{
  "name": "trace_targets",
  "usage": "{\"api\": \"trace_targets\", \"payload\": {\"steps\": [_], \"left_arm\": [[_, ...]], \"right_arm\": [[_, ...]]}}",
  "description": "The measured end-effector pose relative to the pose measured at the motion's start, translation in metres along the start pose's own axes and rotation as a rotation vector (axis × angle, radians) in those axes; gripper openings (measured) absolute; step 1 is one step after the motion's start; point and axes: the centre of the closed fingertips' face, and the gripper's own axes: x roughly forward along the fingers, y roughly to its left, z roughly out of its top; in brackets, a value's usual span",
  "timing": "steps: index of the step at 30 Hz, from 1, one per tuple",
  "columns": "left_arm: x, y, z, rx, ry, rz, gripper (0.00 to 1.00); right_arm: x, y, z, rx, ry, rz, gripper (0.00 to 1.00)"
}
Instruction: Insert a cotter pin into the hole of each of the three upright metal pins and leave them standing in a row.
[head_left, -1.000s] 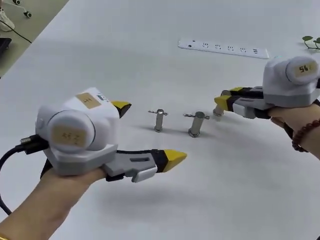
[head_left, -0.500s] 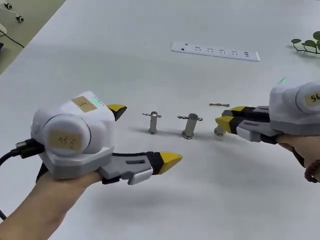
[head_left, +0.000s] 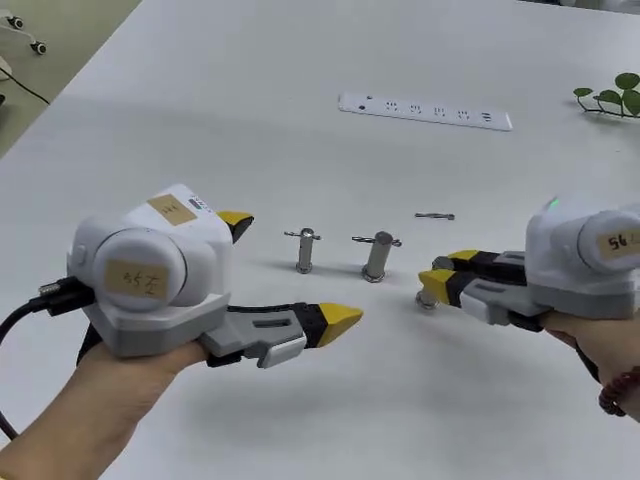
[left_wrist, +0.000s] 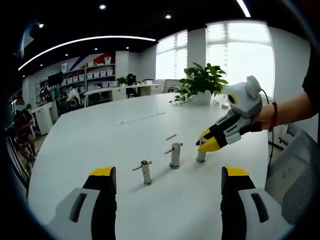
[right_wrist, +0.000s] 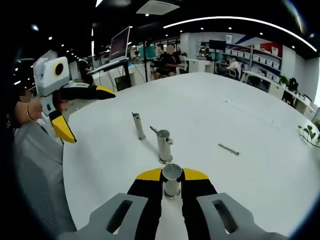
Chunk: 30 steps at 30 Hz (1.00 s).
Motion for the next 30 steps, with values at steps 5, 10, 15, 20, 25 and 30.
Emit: {"api": "trace_targets", "payload": {"steps": [5, 10, 15, 20, 25, 30], "left_arm": [[-0.002, 0.0, 0.001, 0.003, -0.003, 0.003, 0.84], [-0.001, -0.003, 0.001, 0.01, -0.004, -0.008, 0.84], [0.0, -0.003, 0.0, 0.011, 0.001, -0.012, 0.83], [-0.001, -0.004, 0.001, 0.011, -0.005, -0.013, 0.83], [-0.003, -0.003, 0.0, 0.008, -0.003, -0.012, 0.83], [-0.004, -0.002, -0.001, 0.009, 0.003, -0.013, 0.82]], "right_arm": [[0.0, 0.007, -0.002, 0.043, -0.008, -0.01, 0.08], [0.002, 0.015, 0.0, 0.048, -0.02, -0.025, 0.09], [0.006, 0.02, 0.002, 0.044, -0.031, -0.037, 0.09], [0.012, 0.019, 0.003, 0.067, -0.044, -0.049, 0.09], [0.017, 0.022, 0.003, 0.077, -0.044, -0.051, 0.09], [0.018, 0.027, 0.003, 0.061, -0.052, -0.052, 0.09]]}}
